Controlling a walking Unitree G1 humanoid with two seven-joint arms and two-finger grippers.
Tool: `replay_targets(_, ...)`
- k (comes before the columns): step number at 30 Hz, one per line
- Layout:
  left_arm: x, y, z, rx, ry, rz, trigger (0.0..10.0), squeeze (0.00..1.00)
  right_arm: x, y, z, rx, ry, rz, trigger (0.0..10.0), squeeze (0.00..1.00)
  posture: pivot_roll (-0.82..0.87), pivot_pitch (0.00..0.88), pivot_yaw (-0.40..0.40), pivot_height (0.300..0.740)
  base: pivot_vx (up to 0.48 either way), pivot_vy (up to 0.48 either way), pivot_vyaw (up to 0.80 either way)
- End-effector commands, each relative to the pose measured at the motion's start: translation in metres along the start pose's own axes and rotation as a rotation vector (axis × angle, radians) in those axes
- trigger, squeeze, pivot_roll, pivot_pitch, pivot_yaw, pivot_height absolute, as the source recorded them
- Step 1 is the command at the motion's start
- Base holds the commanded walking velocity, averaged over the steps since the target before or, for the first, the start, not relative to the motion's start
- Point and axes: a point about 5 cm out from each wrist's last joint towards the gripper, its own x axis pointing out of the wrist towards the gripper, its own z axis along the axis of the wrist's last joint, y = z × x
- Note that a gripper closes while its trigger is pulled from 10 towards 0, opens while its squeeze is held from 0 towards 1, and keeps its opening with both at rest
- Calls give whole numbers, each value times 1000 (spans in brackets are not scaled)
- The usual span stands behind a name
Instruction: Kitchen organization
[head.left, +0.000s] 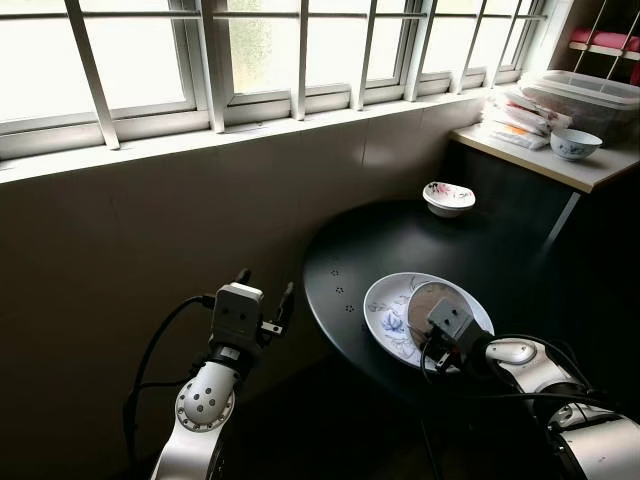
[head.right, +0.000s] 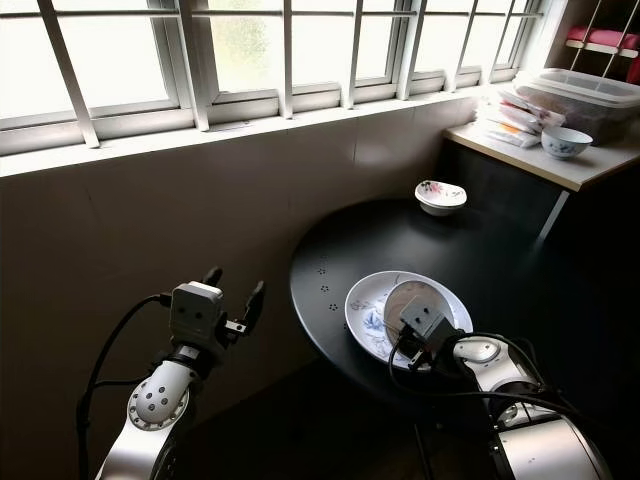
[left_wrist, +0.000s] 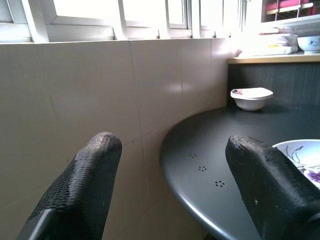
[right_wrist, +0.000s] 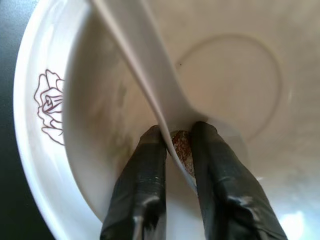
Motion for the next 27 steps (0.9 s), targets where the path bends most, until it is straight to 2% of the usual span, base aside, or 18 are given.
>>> replay_targets(1,-1,-3,-3,-6,16,-7,10000,0,-3,-1,-10,12,29,-8,0,0,130,0,-72,740,0,0,0)
replay_targets(5,-1,-3,-3,-7,16,-8,10000,0,-3,-4,-4,-11,13,-33,0,0,130,0,-72,740,0,0,0)
replay_targets(13,0,-4,-4,-10,17,-11,10000,0,-6,-23,30,-24,-99,-118,0,0,122,0,-70,740,0,0,0)
replay_targets(15,0,-4,-4,-10,17,-11,10000,0,-6,-24,31,-24,-106,-121,0,0,122,0,-70,740,0,0,0)
replay_targets(18,0,-4,-4,-11,17,-11,10000,0,-10,-35,50,-34,-176,-173,0,0,118,0,-72,740,0,0,0)
replay_targets(27,1,-5,-4,-14,18,-13,10000,0,-13,-41,69,-37,-282,-255,0,0,115,0,-74,740,0,0,0)
